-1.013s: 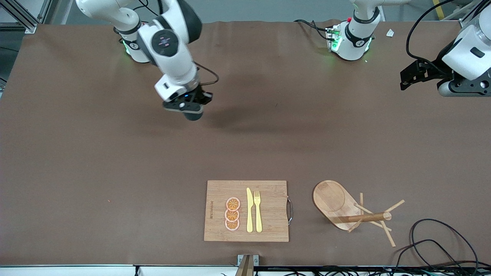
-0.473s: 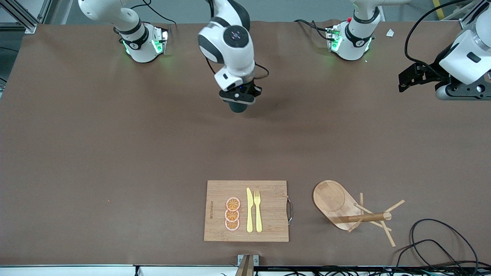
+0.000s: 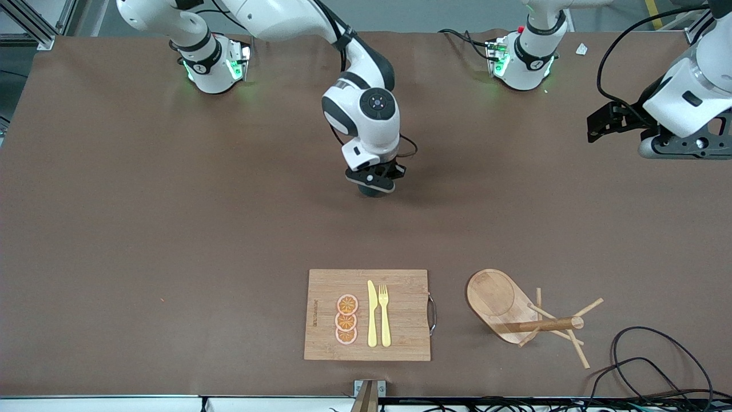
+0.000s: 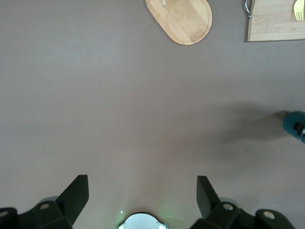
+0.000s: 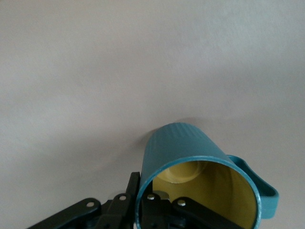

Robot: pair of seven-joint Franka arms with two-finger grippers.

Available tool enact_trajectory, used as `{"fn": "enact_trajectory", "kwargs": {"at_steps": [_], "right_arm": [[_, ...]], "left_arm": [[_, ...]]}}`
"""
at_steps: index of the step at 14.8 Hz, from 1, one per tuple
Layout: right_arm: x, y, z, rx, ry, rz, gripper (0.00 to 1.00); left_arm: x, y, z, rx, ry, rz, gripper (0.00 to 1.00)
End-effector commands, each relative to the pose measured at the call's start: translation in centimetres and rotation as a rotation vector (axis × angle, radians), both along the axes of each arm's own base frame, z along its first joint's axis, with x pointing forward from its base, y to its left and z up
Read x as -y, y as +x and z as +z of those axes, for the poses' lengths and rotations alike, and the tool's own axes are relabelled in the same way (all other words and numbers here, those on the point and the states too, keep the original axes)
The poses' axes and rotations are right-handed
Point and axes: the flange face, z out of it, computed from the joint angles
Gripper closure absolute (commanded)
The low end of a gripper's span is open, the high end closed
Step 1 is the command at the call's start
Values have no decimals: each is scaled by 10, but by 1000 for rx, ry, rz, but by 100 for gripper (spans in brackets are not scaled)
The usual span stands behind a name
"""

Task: Pass cup and hang on rack
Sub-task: 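Carry the mug toward the table middle while the left gripper approaches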

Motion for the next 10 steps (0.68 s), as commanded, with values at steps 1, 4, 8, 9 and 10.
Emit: {"fn": "enact_trajectory", "kwargs": {"at_steps": [1,4,8,9,10], "right_arm": [[4,19,12,9,10,4,100],[6,22,8,9,4,6,100],[2,26,-8,-2,-1,-9,100],[5,29,-10,-9,-1,-26,100],[9,33,-11,-14,0,-58,100]], "left_arm": [[5,-1,3,7,5,-2,0],[14,-1,2,4,5,-18,0],[16,-1,2,4,5,-21,0],[16,-1,2,4,5,-22,0],[16,-2,2,6,5,-22,0]]}}
